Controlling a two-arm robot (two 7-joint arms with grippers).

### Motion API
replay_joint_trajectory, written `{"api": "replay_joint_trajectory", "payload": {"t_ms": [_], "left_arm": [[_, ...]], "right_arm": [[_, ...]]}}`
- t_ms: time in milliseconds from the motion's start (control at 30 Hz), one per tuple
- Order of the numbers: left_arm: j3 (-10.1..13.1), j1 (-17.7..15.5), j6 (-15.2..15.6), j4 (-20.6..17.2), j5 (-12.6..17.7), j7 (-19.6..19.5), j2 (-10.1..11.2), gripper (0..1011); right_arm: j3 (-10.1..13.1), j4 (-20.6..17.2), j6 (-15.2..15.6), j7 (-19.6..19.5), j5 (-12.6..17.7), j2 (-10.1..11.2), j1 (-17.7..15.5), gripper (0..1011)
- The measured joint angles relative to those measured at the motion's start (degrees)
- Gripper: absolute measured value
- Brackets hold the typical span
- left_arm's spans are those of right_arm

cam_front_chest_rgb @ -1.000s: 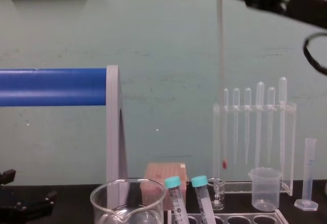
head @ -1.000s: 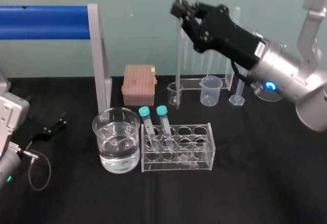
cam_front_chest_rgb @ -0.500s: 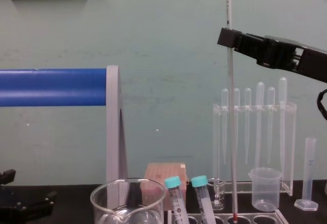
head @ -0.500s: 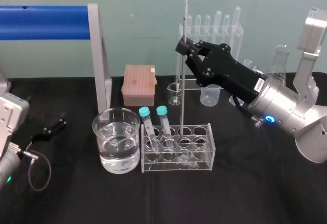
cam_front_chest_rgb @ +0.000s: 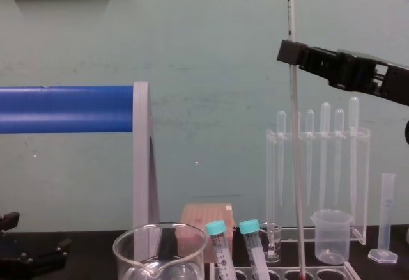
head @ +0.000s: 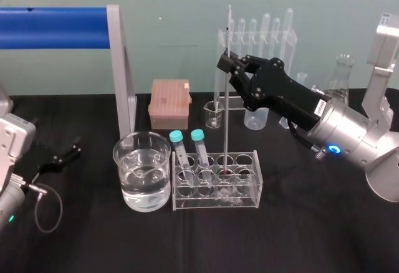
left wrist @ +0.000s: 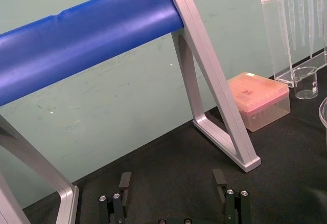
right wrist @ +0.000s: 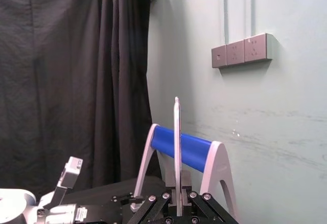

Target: Hold the thermometer with one hand and immerse one end into the beaker, then reinsert it into the test tube rack.

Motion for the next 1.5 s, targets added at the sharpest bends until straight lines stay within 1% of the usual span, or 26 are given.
{"api": "replay_joint_trajectory", "payload": {"t_ms": [267,733,1000,1200,1500], "left_arm": [[0.0,0.0,0.0,0.0,0.0,0.0,0.0,1008],[0.0,0.0,0.0,0.0,0.0,0.0,0.0,1008],[0.0,0.0,0.0,0.0,0.0,0.0,0.0,1008],[0.0,0.0,0.0,0.0,0.0,0.0,0.0,1008],[0.0,0.0,0.0,0.0,0.0,0.0,0.0,1008]], "right_arm": [[0.2,0.9,0.4,-0.3,0.1,-0.1,-0.4,53],[-1.1,5.7,0.4,0.3,-1.5,-1.4,0.9,53],[-2.3,8.4,0.5,0.8,-3.1,-2.2,1.8,53],[-3.0,10.1,-0.2,1.3,-4.3,-2.9,2.4,53],[-3.9,11.5,-1.2,2.4,-6.5,-3.3,3.4,53]]}}
